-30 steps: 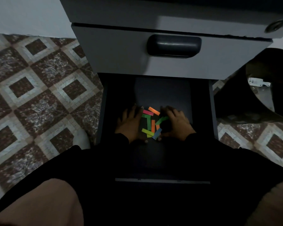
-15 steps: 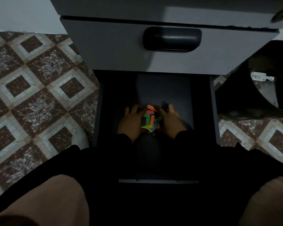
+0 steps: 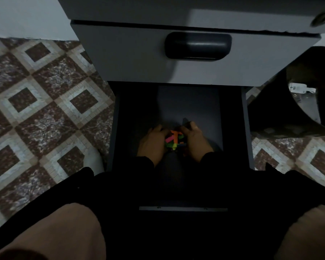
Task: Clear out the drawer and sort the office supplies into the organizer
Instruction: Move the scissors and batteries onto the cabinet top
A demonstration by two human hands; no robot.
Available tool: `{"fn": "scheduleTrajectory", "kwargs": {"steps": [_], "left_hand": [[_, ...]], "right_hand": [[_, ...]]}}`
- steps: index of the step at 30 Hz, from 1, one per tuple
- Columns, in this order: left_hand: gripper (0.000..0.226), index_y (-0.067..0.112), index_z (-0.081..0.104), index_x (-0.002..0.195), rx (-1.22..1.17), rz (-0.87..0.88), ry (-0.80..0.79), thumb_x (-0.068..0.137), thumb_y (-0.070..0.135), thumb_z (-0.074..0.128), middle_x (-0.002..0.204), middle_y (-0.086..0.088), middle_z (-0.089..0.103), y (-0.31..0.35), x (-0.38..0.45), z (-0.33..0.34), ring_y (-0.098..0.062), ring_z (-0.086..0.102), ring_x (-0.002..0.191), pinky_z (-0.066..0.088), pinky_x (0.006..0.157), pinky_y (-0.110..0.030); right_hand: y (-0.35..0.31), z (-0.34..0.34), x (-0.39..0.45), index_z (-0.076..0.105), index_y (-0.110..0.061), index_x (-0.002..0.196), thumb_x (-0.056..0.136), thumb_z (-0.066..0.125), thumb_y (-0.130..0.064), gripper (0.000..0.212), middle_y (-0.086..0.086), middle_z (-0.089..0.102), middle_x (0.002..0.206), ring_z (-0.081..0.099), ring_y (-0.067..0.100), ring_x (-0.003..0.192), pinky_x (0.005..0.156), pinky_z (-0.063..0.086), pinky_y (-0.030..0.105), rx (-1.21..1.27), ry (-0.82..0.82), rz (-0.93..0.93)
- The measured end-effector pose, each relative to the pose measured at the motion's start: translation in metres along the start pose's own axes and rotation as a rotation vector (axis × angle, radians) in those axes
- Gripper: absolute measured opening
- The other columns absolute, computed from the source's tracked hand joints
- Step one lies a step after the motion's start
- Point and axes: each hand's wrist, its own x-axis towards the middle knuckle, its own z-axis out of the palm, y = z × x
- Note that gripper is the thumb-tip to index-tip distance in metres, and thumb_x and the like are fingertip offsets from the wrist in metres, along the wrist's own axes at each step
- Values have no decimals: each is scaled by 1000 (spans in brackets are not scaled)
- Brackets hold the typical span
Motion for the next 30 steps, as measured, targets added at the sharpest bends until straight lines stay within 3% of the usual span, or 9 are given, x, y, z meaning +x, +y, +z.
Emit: {"fn": "scheduleTrajectory", "kwargs": {"steps": [5, 10, 14, 19, 22, 24, 28, 30], "left_hand": [[39, 18, 56, 123, -19, 3, 2, 84, 23, 64, 125, -7, 53, 3, -1, 0, -28, 51, 115, 42, 91, -33], [29, 15, 59, 113, -7, -22, -6, 85, 23, 62, 117, -8, 56, 6, -3, 1, -28, 55, 109, 43, 85, -32], [27, 15, 61, 114, -24, -23, 2, 88, 23, 59, 117, -9, 59, 6, -4, 1, -28, 57, 108, 43, 85, -31], [27, 15, 66, 113, -135, -100, -41, 87, 20, 63, 114, -11, 66, 3, -1, 4, -28, 60, 106, 46, 89, -33], [29, 12, 68, 112, -231, -147, -43, 83, 18, 68, 111, -10, 68, -2, 2, 6, -26, 61, 105, 45, 90, -28], [25, 7, 70, 105, -322, -177, -40, 81, 13, 71, 103, -13, 69, -3, 3, 6, -24, 63, 95, 43, 80, -25], [15, 0, 66, 92, -722, -311, -55, 78, -4, 69, 67, -12, 59, -6, 3, 3, -2, 54, 43, 46, 46, -18], [13, 1, 64, 87, -834, -351, -79, 78, -8, 68, 63, -7, 54, -7, 2, 2, 1, 51, 36, 45, 41, -13]], "right_hand": [[-3, 1, 0, 51, -10, 130, 69, 76, -5, 66, 14, 30, 145, 39, 33, 129, 106, 38, 38, 83, -3, 22], [-8, -3, -3, 45, -3, 134, 80, 65, -1, 58, 13, 25, 150, 36, 26, 133, 110, 30, 26, 81, -31, -2], [-7, -2, -3, 53, -2, 127, 81, 63, 0, 47, 16, 40, 141, 42, 28, 128, 103, 30, 21, 38, -41, -17], [-5, 0, -1, 61, 0, 110, 81, 60, 2, 29, 17, 57, 120, 56, 31, 109, 93, 45, 32, 43, -32, 39], [-5, -3, -4, 63, -2, 105, 83, 59, -3, 23, 18, 61, 113, 58, 31, 104, 88, 45, 32, 47, -11, 51], [-2, -6, -5, 64, -3, 106, 84, 60, -6, 23, 18, 61, 114, 58, 32, 106, 89, 42, 32, 34, -13, 70], [0, -15, -3, 63, -8, 112, 88, 60, -17, 26, 13, 62, 118, 57, 28, 110, 89, 38, 26, 24, -18, 150], [2, -21, -3, 62, -11, 116, 88, 61, -17, 28, 10, 62, 119, 58, 25, 110, 88, 41, 24, 52, -34, 211]]}}
